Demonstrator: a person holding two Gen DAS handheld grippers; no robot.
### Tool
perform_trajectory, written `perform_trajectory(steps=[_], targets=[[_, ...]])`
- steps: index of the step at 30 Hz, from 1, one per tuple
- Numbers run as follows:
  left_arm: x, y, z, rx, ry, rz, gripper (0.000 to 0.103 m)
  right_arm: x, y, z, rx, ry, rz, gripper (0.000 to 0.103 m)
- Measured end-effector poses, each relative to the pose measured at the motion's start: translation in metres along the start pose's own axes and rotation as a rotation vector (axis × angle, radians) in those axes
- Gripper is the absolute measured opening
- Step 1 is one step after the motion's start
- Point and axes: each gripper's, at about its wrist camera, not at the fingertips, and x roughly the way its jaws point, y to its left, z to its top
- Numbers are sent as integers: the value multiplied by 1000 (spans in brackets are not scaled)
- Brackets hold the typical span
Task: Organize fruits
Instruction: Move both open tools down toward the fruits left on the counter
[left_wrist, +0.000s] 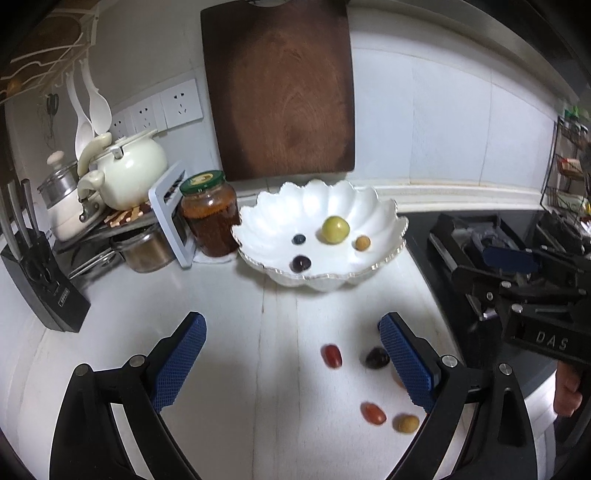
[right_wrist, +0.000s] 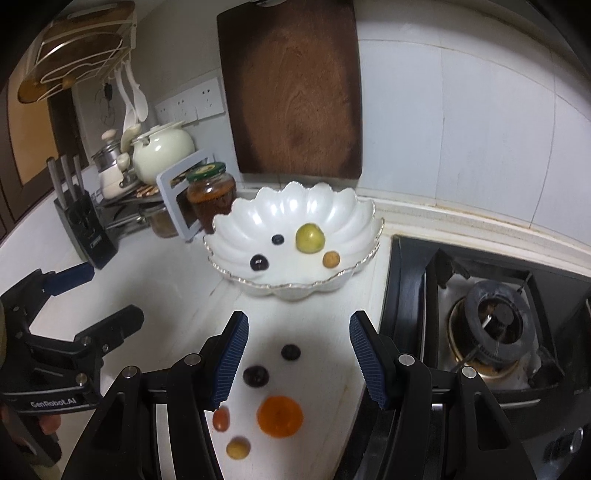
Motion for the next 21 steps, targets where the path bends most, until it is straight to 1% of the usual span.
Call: perform_trajectory(steps=[8,11,15,21], targets=[[-5,-4,-19,-16,35,-22,96,-1,3,-18,-15,50,21,58],[-4,-8,-27,-10,56,-40,96,1,3,-26,-12,76,35,58],[-3,-13,-34,8,70,-47,96,4,1,-35,-4,108,44,58],[1,-17,-47,38,94,-69,90,8,4,-50,-2,160,51,58]])
